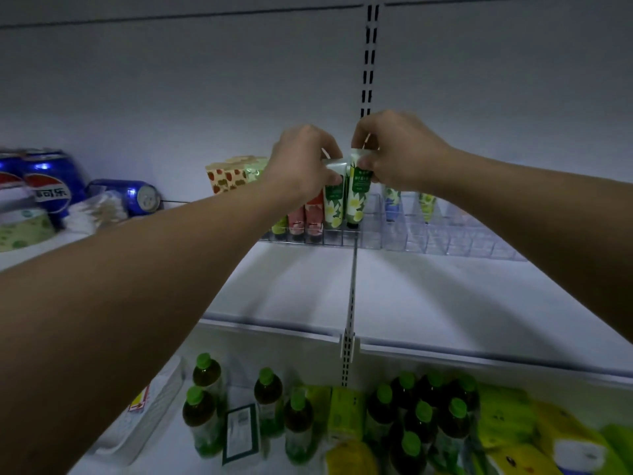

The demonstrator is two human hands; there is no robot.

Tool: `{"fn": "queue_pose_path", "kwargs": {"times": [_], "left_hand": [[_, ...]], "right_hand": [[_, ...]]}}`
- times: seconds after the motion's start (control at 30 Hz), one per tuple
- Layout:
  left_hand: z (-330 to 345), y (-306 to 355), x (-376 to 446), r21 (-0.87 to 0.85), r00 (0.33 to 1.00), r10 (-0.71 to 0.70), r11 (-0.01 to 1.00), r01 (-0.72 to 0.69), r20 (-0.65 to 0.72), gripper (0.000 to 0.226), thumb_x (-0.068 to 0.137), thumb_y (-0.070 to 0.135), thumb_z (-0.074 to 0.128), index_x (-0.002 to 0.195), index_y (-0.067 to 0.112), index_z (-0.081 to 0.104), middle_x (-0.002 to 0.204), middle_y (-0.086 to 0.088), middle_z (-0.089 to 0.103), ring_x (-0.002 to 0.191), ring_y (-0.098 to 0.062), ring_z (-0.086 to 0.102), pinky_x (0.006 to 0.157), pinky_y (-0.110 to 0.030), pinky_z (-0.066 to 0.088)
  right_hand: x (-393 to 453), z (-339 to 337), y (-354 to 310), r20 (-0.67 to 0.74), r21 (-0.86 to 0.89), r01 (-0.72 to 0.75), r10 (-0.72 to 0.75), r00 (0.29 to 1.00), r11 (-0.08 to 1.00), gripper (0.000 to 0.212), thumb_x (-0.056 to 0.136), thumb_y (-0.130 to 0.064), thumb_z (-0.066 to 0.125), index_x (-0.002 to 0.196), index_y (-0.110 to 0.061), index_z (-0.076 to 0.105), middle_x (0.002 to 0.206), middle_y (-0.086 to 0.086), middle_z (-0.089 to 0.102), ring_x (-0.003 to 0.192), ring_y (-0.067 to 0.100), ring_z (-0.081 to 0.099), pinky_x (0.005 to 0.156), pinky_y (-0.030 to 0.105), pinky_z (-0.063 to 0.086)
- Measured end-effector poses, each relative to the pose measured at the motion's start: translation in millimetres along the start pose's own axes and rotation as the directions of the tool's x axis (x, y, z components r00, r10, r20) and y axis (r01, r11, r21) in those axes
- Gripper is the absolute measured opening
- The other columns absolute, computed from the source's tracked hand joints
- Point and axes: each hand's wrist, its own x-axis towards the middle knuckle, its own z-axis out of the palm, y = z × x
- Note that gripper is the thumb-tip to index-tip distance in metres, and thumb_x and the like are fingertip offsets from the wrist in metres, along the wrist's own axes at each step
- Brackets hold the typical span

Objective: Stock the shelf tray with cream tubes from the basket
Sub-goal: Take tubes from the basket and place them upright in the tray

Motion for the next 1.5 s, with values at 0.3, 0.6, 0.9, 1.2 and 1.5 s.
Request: {"fn": "queue_pose_path", "kwargs": {"times": [0.3, 0.6, 0.9, 1.2, 1.5], "left_hand": [[9, -1, -5, 0.053, 1.0, 0.013, 0.998, -0.013, 0.012, 0.04, 0.081, 0.014, 0.076, 0.119, 0.013, 0.066, 0.117, -0.008, 0.067, 0.101, -0.022, 0.064, 0.095, -0.038, 0.051], [8, 2, -10, 0.176, 0.999, 0.021, 0.984, -0.029, 0.045, 0.016, 0.085, 0.015, 0.071, 0.101, 0.013, 0.069, 0.104, -0.007, 0.064, 0.093, -0.025, 0.062, 0.084, -0.039, 0.054], [-36, 17, -21, 0.23, 0.997, 0.011, 0.973, -0.029, 0.079, 0.056, 0.088, 0.035, 0.065, 0.141, 0.024, 0.046, 0.133, -0.006, 0.053, 0.118, -0.025, 0.053, 0.094, -0.04, 0.048], [-102, 48, -83, 0.142, 0.962, -0.148, 0.983, 0.118, 0.229, 0.045, 0.093, 0.037, 0.057, 0.131, 0.014, 0.055, 0.129, -0.009, 0.06, 0.108, -0.024, 0.058, 0.088, -0.031, 0.044], [-119, 37, -186, 0.089, 0.928, -0.285, 0.958, 0.271, 0.238, 0.025, 0.09, 0.032, 0.06, 0.11, 0.02, 0.068, 0.119, -0.007, 0.065, 0.097, -0.021, 0.059, 0.087, -0.034, 0.048]], "right_hand": [[-1, 9, 6, 0.032, 0.068, -0.009, 0.007, 0.999, 0.998, 0.019, 0.09, -0.007, 0.062, 0.106, -0.016, 0.058, 0.107, 0.005, 0.057, 0.092, 0.021, 0.06, 0.084, 0.039, 0.055], [-5, 22, 4, 0.03, -0.016, -0.031, 0.031, 0.999, 0.999, 0.02, 0.091, -0.009, 0.06, 0.11, -0.016, 0.059, 0.119, 0.011, 0.059, 0.106, 0.028, 0.057, 0.093, 0.041, 0.05], [-17, -17, -22, 0.084, -0.189, -0.054, 0.071, 0.994, 0.98, 0.032, 0.093, -0.019, 0.055, 0.123, -0.011, 0.054, 0.12, 0.011, 0.059, 0.104, 0.028, 0.056, 0.086, 0.037, 0.048], [-74, -68, -87, 0.32, -0.13, -0.049, 0.088, 0.943, 0.99, 0.044, 0.101, -0.037, 0.044, 0.127, -0.005, 0.059, 0.127, 0.012, 0.061, 0.111, 0.026, 0.057, 0.088, 0.033, 0.042], [-161, -42, -138, 0.486, 0.019, -0.081, 0.061, 0.872, 0.997, 0.031, 0.1, -0.039, 0.046, 0.1, -0.012, 0.06, 0.09, 0.003, 0.059, 0.072, 0.017, 0.055, 0.059, 0.028, 0.045]]}}
